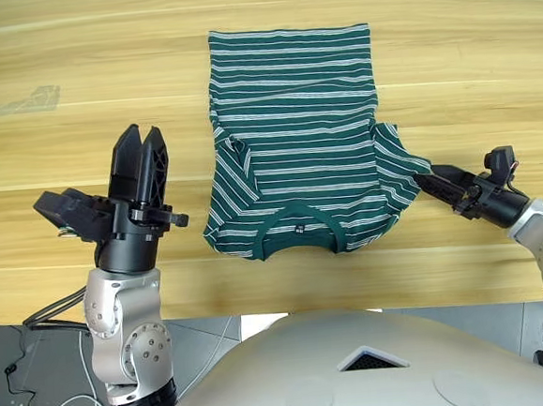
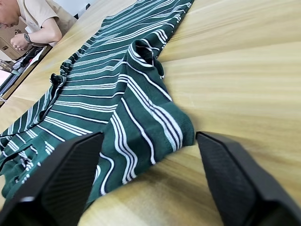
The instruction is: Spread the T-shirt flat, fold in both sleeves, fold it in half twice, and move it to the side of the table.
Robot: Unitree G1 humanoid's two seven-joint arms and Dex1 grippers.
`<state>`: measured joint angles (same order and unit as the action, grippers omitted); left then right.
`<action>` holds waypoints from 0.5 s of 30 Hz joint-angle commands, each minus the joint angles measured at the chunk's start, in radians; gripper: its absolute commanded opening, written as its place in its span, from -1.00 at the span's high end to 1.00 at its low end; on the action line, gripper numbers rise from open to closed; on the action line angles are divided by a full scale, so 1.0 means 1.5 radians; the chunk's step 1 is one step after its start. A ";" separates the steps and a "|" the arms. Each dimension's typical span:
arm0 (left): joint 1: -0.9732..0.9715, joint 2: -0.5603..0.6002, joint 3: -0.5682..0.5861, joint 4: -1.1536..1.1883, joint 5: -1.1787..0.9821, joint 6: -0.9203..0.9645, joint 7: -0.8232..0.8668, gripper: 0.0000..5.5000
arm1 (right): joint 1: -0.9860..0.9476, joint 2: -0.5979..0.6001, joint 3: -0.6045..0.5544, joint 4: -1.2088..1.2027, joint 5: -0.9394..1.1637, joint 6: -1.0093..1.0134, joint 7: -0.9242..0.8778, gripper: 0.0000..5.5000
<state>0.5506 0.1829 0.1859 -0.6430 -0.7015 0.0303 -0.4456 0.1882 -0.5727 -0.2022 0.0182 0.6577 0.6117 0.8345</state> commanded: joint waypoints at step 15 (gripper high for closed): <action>0.020 -0.029 -0.065 0.023 0.051 -0.019 0.000 0.44 | -0.037 0.025 0.025 0.031 -0.082 -0.076 -0.001 0.86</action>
<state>0.5770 0.1396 0.0959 -0.6197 -0.6351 0.0047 -0.4457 0.1450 -0.5407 -0.1671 0.0617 0.5448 0.5125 0.8291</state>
